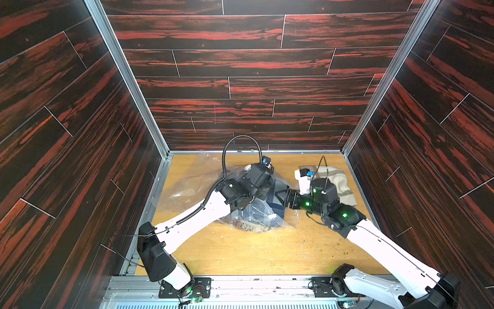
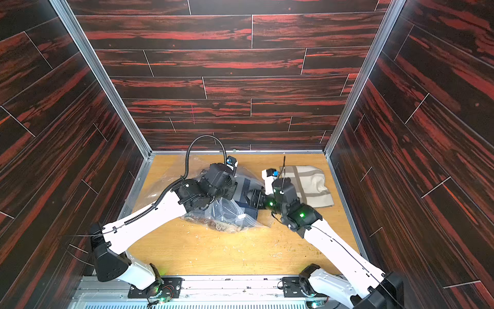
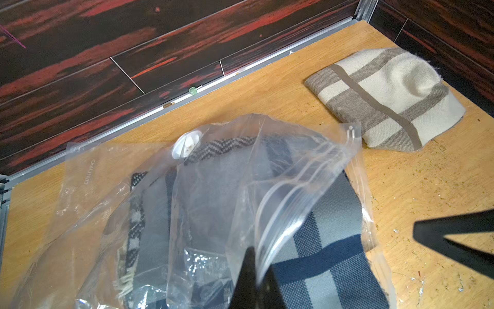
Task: Take the scarf out of the vacuum bag
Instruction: Take out the scarf from the vacuum bag.
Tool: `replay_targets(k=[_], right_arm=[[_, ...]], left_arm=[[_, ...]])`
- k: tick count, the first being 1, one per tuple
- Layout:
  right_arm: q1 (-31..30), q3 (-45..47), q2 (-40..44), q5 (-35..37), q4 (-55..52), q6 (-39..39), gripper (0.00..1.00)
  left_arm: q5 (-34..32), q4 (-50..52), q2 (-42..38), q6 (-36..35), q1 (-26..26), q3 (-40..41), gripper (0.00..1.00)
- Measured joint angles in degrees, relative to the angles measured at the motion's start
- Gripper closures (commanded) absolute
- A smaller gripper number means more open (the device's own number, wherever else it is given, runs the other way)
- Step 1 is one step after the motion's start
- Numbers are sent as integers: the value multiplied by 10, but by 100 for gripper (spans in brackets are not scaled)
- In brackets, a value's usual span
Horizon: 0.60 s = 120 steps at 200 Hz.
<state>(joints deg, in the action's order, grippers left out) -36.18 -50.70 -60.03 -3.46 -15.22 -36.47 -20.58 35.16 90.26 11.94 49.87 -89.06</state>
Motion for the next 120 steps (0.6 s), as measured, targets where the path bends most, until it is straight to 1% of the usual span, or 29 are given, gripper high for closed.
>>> replay_targets(k=[23,45,74,120], right_arm=[[9,53,17,1,1,-7,23],[35,103,40,-13,14,-21,22],[67,148,50,-39,42,-38,21],[75,194,50,-80,94,-63,18]], left_arm=[[14,0,0,-5,0,0,100],[33,0,0,-11,1,0,100],[51,0,0,-15,17,10,100],[78,-2,0,-3,55,56,100]])
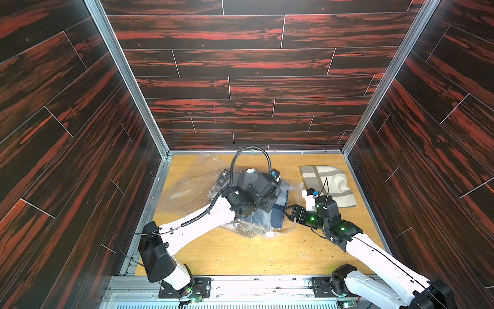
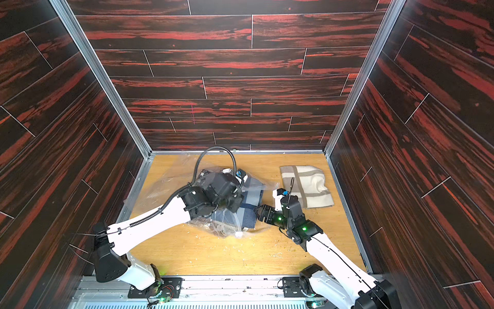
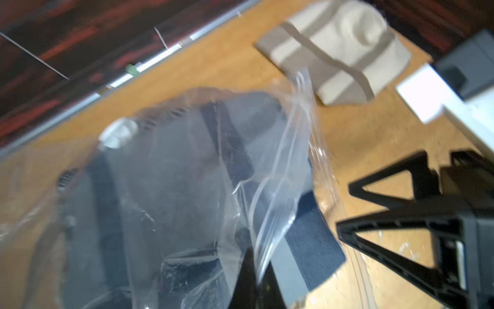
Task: Take the scarf out of the vacuum bag
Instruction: Take out the scarf from the vacuum bag.
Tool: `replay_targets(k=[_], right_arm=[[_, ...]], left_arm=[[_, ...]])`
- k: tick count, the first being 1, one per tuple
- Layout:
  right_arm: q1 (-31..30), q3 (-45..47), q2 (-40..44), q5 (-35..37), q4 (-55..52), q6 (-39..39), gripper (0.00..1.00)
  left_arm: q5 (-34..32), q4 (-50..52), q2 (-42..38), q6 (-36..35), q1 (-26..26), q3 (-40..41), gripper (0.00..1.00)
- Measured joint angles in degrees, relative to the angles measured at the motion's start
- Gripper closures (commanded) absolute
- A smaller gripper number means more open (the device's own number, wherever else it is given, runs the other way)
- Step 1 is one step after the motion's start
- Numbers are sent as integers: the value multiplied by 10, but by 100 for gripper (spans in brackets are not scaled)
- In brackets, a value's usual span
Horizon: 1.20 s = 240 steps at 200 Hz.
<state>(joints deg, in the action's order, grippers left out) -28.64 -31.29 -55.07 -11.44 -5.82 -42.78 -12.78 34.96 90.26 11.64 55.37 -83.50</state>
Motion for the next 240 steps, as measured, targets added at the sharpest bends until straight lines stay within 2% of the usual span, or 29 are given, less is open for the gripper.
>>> replay_targets(k=[66,109,141,177,200,240], right_arm=[[1,74,-4,-49,101,-40,16],[1,124,-28,-88,197,-64,15],[0,150,-75,-126,297,-86,15],[-4,167,-99,-153,375,-107,29],[-9,164,-99,-164,396,-107,46],[-19,147,-88,-168,369,-105,69]], left_arm=[[11,-5,0,32,46,39,100],[12,-5,0,43,51,39,100],[9,-5,0,43,52,39,100],[1,-2,0,42,52,39,100],[-3,-2,0,42,53,39,100],[-10,-1,0,40,54,38,100]])
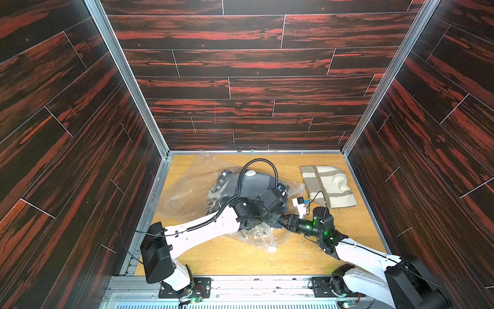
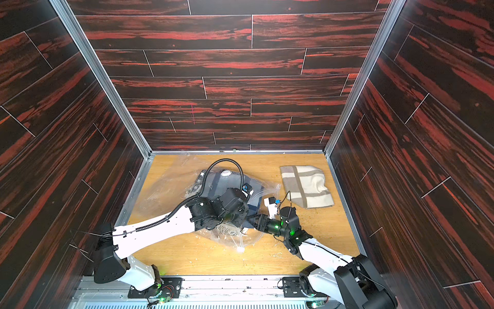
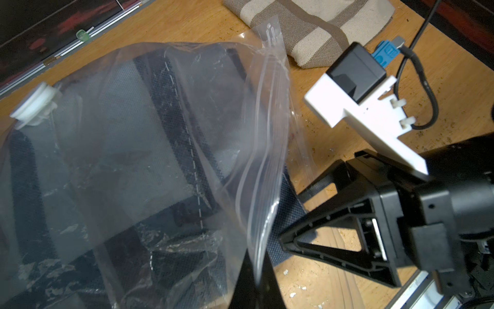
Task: Take the scarf out of the vacuum bag
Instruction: Take out the scarf from the vacuum bag.
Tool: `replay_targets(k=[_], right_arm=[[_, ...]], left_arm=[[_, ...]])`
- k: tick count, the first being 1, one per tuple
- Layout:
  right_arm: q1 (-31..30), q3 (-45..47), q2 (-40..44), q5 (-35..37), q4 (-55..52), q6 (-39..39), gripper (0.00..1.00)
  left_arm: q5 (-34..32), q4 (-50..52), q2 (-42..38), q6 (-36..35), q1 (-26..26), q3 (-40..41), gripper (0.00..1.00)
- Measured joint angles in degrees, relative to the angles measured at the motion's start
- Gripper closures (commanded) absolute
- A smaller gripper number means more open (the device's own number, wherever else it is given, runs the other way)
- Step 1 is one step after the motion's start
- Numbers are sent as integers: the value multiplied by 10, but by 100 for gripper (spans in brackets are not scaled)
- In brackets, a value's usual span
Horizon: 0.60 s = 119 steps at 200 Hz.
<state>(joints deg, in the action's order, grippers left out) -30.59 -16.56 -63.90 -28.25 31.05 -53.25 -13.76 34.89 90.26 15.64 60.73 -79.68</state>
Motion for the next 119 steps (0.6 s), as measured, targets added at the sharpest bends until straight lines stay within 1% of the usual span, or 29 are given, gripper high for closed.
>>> replay_targets(k=[9,28,39,67,102,119], right_arm=[[-7,-12,10,7,-25,3,74],[-24,-47,39,25,-83,24,81],[-31,-71,53,35,-113,38,86],[-35,-117,59,44,-168,60,100],[-35,-164,44,49,-234,84,100],[-35,-191,44,51,-268,99,100]], left_arm=[[-2,0,0,-1,0,0,100],[-5,1,0,-2,0,0,100],[-9,2,0,-2,0,0,100],[-28,2,0,-2,0,-1,100],[-60,9,1,-1,-4,-10,100],[-62,11,1,9,-20,-18,100]])
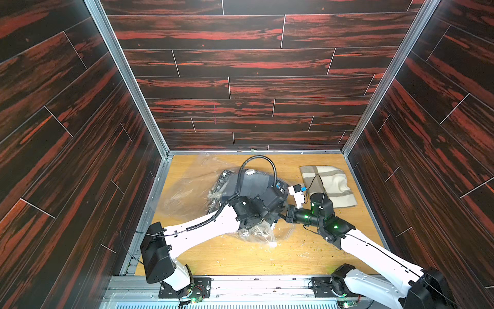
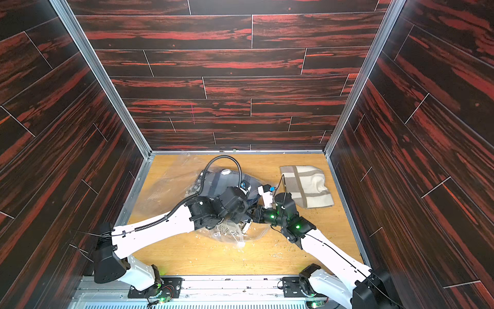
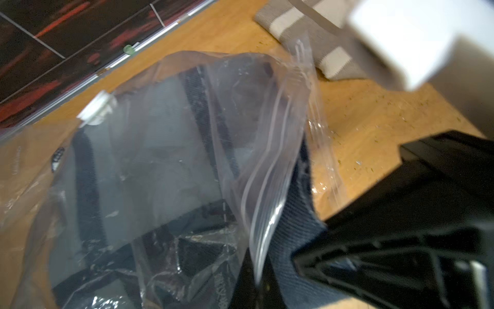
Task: Take the scarf out of the vacuum bag
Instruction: Take out the scarf from the vacuum bag.
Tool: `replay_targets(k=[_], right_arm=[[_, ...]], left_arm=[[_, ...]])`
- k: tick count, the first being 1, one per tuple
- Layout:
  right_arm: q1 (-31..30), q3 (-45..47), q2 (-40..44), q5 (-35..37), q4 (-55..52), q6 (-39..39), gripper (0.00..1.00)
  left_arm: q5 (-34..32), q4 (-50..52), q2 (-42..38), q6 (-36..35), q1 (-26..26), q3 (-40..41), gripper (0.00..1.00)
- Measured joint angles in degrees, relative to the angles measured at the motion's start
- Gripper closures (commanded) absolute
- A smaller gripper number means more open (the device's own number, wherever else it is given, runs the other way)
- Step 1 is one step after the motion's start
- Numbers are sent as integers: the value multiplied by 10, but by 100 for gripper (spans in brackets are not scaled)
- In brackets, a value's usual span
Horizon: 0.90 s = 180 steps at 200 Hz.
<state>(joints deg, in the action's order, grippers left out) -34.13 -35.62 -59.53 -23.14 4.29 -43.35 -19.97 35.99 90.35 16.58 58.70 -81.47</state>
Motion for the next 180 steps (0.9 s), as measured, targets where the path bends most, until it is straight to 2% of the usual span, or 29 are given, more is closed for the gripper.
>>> replay_targets(k=[32,76,138,180], right_arm=[[0,-35,11,12,-57,25,100],[3,-65,31,39,-128,52,100],[76,-104,65,48,-221,89,100],[97,-129,55,41,-235,98,100]], left_arm=[[-1,-1,0,20,-41,-1,100],[-8,0,0,25,-64,-1,100],[-7,0,0,17,-94,-1,100],[15,0,0,7,-157,-1,100]])
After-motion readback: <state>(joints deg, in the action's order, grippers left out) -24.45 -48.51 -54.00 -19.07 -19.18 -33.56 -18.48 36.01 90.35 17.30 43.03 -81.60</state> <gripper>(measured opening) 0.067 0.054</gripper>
